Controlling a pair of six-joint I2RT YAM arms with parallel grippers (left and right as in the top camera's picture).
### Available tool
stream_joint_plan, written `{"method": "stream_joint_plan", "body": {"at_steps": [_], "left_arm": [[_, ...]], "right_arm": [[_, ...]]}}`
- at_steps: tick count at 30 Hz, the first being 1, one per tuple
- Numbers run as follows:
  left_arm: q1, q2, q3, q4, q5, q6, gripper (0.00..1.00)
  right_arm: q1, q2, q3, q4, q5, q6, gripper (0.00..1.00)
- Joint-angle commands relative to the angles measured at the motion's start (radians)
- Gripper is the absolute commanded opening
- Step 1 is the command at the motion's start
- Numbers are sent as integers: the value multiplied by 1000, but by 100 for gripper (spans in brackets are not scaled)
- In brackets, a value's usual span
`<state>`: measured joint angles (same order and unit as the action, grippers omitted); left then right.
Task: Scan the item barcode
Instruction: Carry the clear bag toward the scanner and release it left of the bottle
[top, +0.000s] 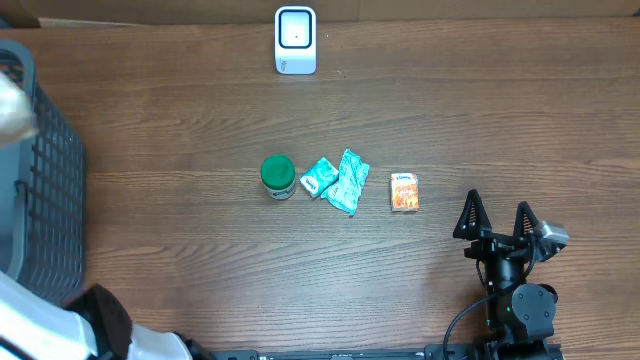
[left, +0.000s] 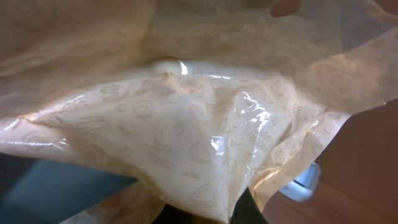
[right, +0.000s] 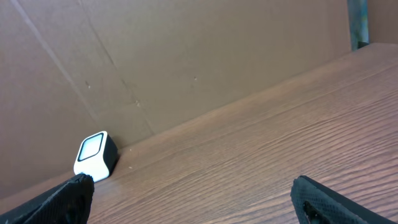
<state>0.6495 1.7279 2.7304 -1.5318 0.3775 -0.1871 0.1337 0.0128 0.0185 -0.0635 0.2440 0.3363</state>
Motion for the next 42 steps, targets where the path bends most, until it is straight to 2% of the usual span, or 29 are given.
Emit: {"method": "stream_joint_plan", "body": {"at_steps": [1, 4, 9, 15, 20, 26, 33, 42], "left_arm": [[-66, 19, -5, -84, 179, -37, 4], [-137, 33, -33, -158, 153, -14, 4], [-297, 34, -172, -158, 139, 29, 4], [-453, 39, -364, -150, -32, 30, 4], [-538, 39, -566, -102, -38, 26, 4], [-584, 40, -854, 42, -38, 20, 4], [-588, 40, -1138, 232, -37, -44, 4], [-624, 40, -1397, 429, -37, -143, 4]], "right_arm": [[8, -9, -11, 5, 14, -8, 100], [8, -9, -11, 5, 14, -8, 100], [8, -9, -11, 5, 14, -8, 100], [8, -9, -11, 5, 14, -8, 100], [8, -9, -11, 5, 14, -8, 100], [8, -9, -11, 5, 14, -8, 100], [8, -9, -11, 5, 14, -8, 100], [8, -9, -11, 5, 14, -8, 100]]}}
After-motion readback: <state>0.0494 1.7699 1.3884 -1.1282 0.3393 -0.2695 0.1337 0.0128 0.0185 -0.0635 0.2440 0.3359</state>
